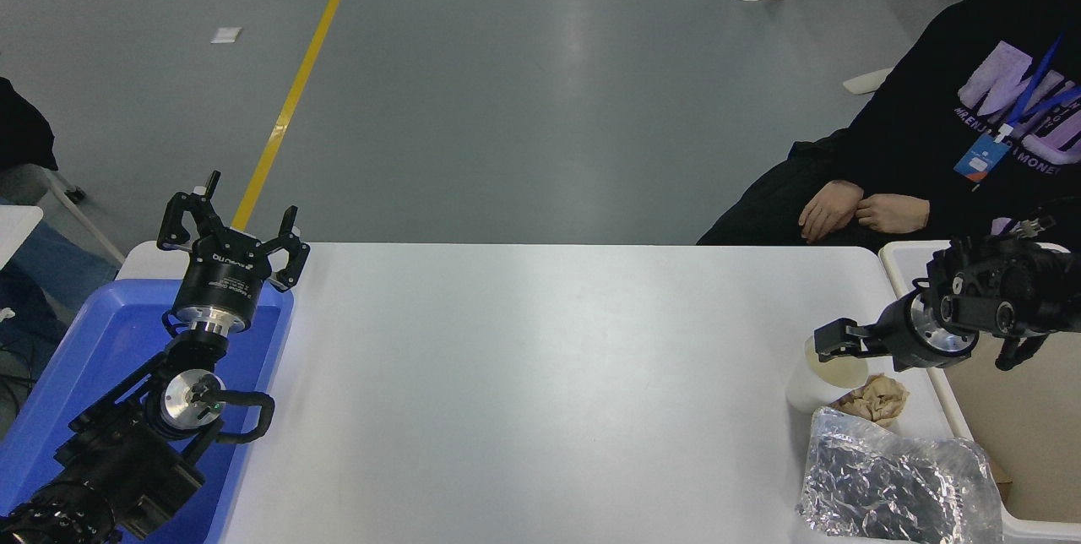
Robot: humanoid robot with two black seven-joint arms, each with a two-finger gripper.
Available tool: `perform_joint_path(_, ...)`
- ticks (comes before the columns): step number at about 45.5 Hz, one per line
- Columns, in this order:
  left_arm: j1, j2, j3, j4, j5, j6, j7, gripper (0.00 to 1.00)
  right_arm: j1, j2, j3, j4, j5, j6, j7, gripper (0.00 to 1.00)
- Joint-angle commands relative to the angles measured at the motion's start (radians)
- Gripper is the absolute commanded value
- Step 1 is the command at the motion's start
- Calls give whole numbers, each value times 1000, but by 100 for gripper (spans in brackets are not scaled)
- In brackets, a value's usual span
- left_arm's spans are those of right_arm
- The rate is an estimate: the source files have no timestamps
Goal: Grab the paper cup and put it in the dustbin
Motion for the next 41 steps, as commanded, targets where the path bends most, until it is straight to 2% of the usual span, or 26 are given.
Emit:
perform_joint_path(1,0,0,0,0,0,0,0,98,-6,-2,0,-1,5,-13,0,83)
perform_joint_path(3,0,0,0,0,0,0,0,98,-6,-2,0,-1,5,-13,0,82)
perform_joint_path(15,0,0,0,0,0,0,1,98,-6,-4,-1,4,5,-12,0,57)
perform_joint_path(19,0,0,0,0,0,0,0,98,-5,-5,-1,4,5,-10,0,55)
perform_joint_path(34,0,0,0,0,0,0,0,98,-2,-8,-3,9,57,2,0,12)
perform_joint_path(38,0,0,0,0,0,0,0,98,-2,-8,-3,10,71,2,0,8)
perform_joint_path(41,0,0,0,0,0,0,1,98,-2,-10,-4,13,72,4,2,0)
